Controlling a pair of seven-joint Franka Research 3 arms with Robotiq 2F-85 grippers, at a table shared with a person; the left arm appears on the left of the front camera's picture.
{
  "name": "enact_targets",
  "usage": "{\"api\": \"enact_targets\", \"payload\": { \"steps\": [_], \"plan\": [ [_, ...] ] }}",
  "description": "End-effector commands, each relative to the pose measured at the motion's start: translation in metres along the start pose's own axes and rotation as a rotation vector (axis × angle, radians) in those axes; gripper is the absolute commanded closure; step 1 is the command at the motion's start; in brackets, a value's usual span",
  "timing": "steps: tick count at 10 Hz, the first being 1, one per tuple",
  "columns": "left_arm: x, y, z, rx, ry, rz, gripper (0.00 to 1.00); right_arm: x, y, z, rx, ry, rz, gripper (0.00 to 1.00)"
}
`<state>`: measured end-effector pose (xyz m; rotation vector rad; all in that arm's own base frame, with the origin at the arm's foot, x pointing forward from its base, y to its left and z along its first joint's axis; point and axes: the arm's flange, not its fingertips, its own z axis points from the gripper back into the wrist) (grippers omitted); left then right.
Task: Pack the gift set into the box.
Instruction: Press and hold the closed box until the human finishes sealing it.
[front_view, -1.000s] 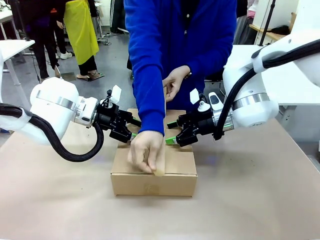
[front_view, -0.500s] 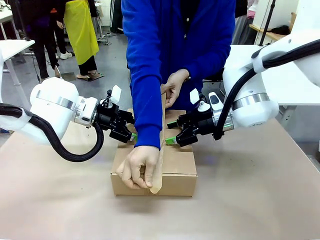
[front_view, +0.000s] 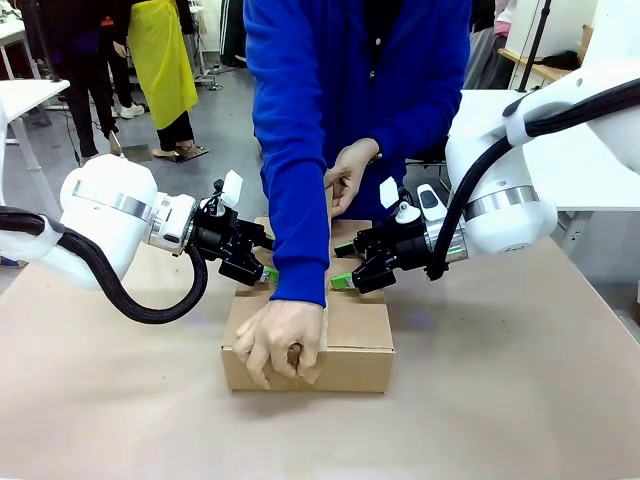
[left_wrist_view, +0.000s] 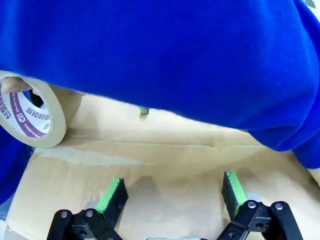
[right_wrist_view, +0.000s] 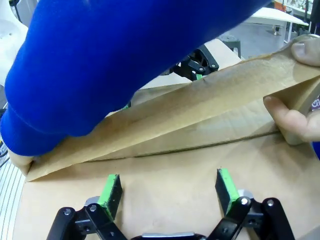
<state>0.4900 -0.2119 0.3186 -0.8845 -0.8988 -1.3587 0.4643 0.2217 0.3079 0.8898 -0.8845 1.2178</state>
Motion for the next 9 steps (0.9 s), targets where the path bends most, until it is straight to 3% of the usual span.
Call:
{"api": "enact_targets", "payload": {
  "steps": [1,9],
  "plan": [
    [-0.0024,-0.0029,-0.0023,-0.013,-0.002,0.004,0.00,-0.0001,0.0014,-0.0023,-0.017,0.020,0.010,0.00],
    [-0.0024,-0.0029,-0.0023,-0.013,-0.002,0.004,0.00,-0.0001,0.0014,-0.0023,-0.017,0.020,0.010,0.00]
  ]
}}
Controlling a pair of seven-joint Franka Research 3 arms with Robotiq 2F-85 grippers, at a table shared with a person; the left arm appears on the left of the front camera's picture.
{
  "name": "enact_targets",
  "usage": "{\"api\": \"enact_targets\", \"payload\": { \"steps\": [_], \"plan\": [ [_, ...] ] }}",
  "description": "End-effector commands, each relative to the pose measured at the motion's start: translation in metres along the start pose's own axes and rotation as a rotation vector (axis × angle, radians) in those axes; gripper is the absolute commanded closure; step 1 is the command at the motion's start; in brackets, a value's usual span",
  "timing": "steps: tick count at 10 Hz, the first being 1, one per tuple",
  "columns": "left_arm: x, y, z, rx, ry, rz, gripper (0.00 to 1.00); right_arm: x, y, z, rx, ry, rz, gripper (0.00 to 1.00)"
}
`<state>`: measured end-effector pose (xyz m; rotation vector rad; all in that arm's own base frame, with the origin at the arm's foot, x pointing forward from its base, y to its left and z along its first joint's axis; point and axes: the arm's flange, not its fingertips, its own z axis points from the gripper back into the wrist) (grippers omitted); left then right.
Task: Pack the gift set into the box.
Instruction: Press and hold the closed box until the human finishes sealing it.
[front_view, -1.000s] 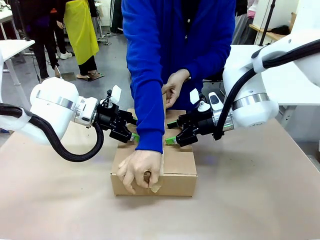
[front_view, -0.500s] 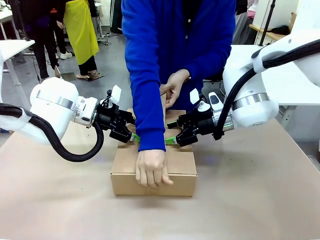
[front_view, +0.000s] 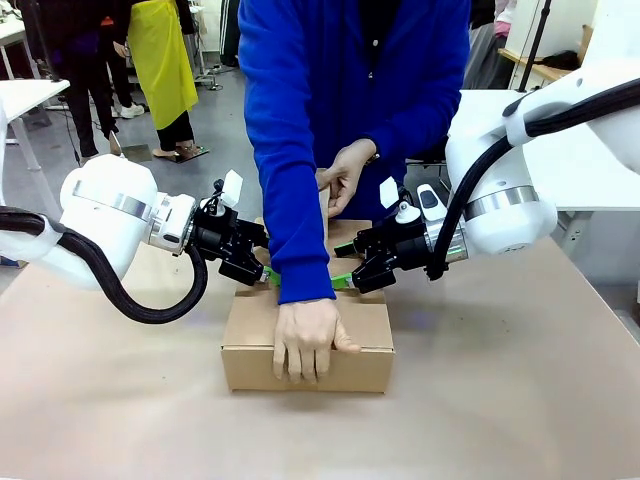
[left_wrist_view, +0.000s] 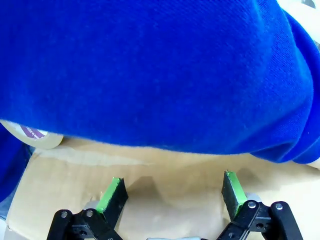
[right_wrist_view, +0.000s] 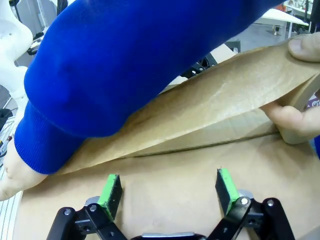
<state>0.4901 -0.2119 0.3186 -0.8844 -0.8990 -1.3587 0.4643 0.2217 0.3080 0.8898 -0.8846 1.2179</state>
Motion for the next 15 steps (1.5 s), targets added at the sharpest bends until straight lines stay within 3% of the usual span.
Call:
{"api": "enact_targets", "payload": {
  "steps": [1,15],
  "plan": [
    [-0.0025,-0.0029,-0.0023,-0.013,-0.002,0.004,0.00,-0.0001,0.0014,-0.0023,-0.017,0.020,0.010,0.00],
    [-0.0025,-0.0029,-0.0023,-0.013,-0.002,0.004,0.00,-0.0001,0.0014,-0.0023,-0.017,0.020,0.010,0.00]
  ]
}}
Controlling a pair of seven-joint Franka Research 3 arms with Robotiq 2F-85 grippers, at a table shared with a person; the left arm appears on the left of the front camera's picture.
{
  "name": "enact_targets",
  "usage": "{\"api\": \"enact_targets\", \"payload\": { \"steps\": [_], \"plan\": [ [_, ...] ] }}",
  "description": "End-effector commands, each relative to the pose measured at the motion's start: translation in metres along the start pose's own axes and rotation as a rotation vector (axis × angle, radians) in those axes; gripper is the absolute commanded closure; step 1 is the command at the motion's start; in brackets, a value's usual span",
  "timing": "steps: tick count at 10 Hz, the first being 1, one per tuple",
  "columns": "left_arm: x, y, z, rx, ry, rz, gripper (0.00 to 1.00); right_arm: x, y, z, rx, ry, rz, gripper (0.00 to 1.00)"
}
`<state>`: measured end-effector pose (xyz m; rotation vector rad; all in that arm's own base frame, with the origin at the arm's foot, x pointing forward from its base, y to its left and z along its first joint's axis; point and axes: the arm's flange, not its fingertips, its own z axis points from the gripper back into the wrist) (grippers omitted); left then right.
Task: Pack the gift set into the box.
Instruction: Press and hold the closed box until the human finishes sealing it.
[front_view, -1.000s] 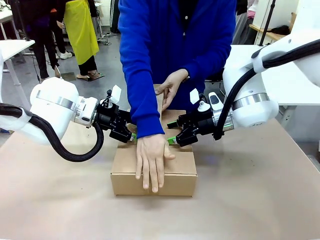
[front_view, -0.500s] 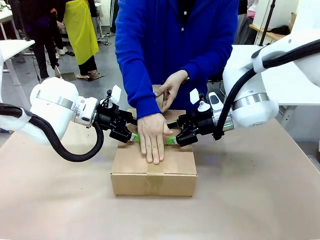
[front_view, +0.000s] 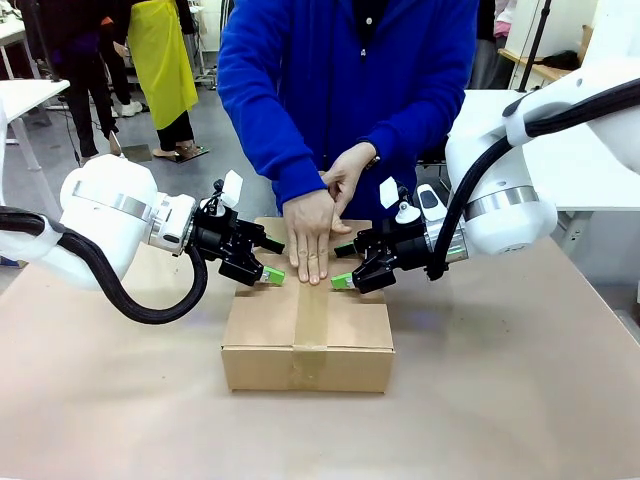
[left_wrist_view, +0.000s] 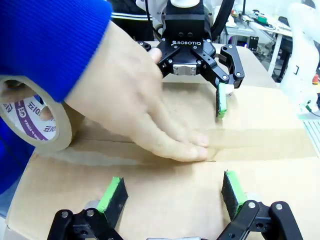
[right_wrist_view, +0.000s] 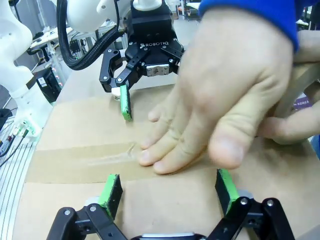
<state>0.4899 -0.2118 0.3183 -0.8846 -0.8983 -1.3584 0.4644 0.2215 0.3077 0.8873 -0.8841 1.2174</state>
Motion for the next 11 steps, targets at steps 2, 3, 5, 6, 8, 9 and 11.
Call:
{"api": "enact_targets", "payload": {
  "steps": [2,3,5,6,8,9,11],
  "plan": [
    [-0.0021,-0.0028,-0.0023,-0.013,-0.002,0.004,0.00,0.0002,0.0016,-0.0024,-0.015,0.018,0.010,0.00],
    [-0.0021,-0.0028,-0.0023,-0.013,-0.002,0.004,0.00,0.0002,0.0016,-0.0024,-0.015,0.018,0.010,0.00],
    [-0.0021,-0.0028,-0.0023,-0.013,-0.002,0.004,0.00,0.0002,0.0016,-0.0024,-0.015,0.018,0.010,0.00],
    [-0.0021,-0.0028,-0.0023,-0.013,-0.002,0.004,0.00,0.0002,0.0016,-0.0024,-0.015,0.018,0.010,0.00],
    [-0.0021,-0.0028,-0.0023,-0.013,-0.002,0.004,0.00,0.0002,0.0016,-0.0024,-0.015,0.018,0.010,0.00],
    [-0.0021,-0.0028,-0.0023,-0.013,-0.002,0.004,0.00,0.0002,0.0016,-0.0024,-0.015,0.018,0.010,0.00],
    [-0.0021,-0.0028,-0.0023,-0.013,-0.002,0.004,0.00,0.0002,0.0016,-0.0024,-0.015,0.018,0.010,0.00]
  ]
}}
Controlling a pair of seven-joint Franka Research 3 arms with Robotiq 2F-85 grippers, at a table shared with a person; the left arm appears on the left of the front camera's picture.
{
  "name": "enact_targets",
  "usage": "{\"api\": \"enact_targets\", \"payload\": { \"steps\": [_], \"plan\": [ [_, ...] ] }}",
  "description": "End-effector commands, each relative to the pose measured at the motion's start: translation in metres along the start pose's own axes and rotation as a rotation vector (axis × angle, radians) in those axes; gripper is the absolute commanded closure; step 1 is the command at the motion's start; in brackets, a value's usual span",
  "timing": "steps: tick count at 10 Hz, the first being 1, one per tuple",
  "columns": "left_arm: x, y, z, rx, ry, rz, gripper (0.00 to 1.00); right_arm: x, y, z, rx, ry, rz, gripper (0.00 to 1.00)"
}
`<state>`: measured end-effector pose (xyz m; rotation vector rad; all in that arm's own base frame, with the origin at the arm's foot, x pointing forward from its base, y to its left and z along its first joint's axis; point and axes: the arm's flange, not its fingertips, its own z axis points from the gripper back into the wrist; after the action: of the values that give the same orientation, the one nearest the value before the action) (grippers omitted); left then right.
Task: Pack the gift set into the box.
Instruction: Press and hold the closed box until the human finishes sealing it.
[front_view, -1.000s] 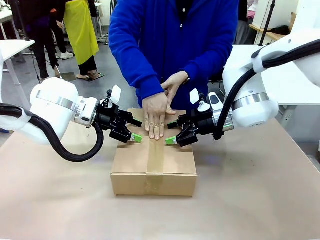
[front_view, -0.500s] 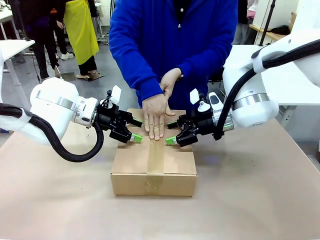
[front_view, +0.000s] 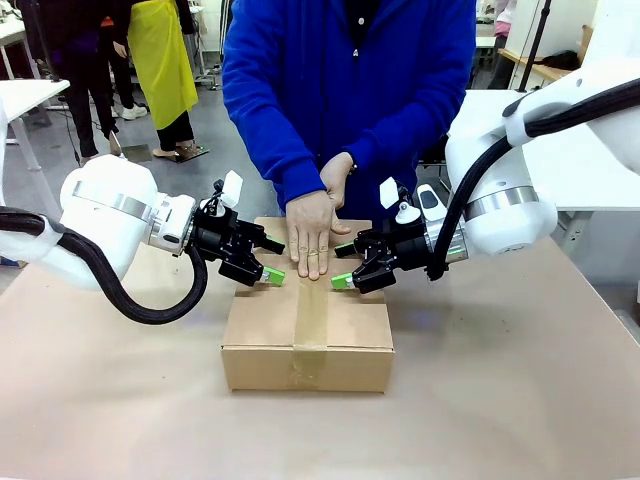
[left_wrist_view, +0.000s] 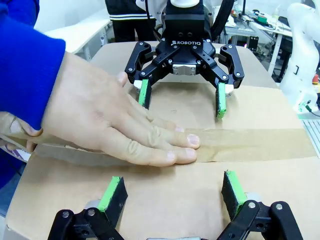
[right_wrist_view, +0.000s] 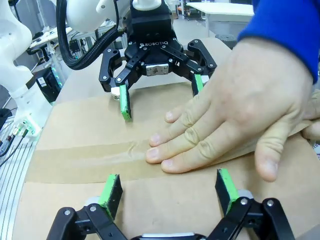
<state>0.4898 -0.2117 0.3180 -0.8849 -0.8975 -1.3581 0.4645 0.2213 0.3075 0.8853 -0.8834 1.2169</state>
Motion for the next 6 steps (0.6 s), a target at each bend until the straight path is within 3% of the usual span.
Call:
{"api": "enact_targets", "payload": {
  "steps": [1,6],
  "plan": [
    [-0.0018,-0.0027,-0.0022,-0.013,-0.002,0.003,0.00,0.0005,0.0017,-0.0024,-0.014,0.016,0.010,0.00],
    [-0.0018,-0.0027,-0.0022,-0.013,-0.002,0.003,0.00,0.0005,0.0017,-0.0024,-0.014,0.016,0.010,0.00]
  ]
}}
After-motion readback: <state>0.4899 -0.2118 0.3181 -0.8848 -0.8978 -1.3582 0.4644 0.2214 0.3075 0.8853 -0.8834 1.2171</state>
